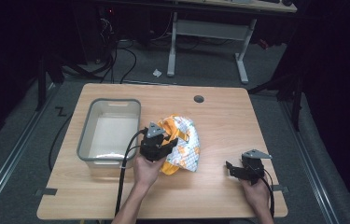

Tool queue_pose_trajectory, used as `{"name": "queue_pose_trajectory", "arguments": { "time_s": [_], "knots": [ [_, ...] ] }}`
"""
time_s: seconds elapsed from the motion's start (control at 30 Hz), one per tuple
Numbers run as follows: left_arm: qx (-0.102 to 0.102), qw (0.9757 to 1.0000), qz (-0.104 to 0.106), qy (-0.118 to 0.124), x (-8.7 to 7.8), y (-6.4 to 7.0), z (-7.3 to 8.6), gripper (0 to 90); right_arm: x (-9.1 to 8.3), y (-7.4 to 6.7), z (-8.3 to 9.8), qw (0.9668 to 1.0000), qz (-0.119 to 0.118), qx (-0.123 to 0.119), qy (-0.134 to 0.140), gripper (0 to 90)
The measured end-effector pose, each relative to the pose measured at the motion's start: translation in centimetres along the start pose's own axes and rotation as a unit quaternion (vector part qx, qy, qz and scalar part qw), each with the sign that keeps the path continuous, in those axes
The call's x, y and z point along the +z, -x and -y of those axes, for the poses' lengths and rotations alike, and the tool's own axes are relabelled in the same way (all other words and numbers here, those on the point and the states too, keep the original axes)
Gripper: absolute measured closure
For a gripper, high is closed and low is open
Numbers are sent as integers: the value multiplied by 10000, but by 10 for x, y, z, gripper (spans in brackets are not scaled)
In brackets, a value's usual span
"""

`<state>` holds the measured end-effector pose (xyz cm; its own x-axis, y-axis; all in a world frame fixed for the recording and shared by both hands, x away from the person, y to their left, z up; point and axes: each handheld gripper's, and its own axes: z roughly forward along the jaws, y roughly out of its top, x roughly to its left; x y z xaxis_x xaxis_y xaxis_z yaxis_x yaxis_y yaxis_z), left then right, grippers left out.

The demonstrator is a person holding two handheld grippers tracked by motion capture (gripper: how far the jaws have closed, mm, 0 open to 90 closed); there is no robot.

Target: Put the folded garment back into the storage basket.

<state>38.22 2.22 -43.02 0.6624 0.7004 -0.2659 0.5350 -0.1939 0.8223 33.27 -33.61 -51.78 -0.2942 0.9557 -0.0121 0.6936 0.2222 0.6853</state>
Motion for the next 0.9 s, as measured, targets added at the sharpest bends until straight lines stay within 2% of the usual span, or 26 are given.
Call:
{"name": "queue_pose_trajectory", "arguments": {
  "time_s": [0.07,0.3,0.47,0.67,0.9],
  "knots": [
    [19,9999,-19,97,-5,0,-1,744,0,0,0,10000,0,-1,-1,238],
    [82,9998,8,188,-20,-2,-8,744,0,0,0,10000,0,-2,-1,238],
    [-57,9996,86,281,-29,-9,-10,744,0,0,0,10000,-4,7,-11,238],
    [-9,9995,57,299,-39,-16,-15,744,0,0,0,10000,-5,9,-11,238],
    [-42,9990,45,447,-53,-23,-21,744,0,0,0,10000,-6,8,-12,238]
  ]
}}
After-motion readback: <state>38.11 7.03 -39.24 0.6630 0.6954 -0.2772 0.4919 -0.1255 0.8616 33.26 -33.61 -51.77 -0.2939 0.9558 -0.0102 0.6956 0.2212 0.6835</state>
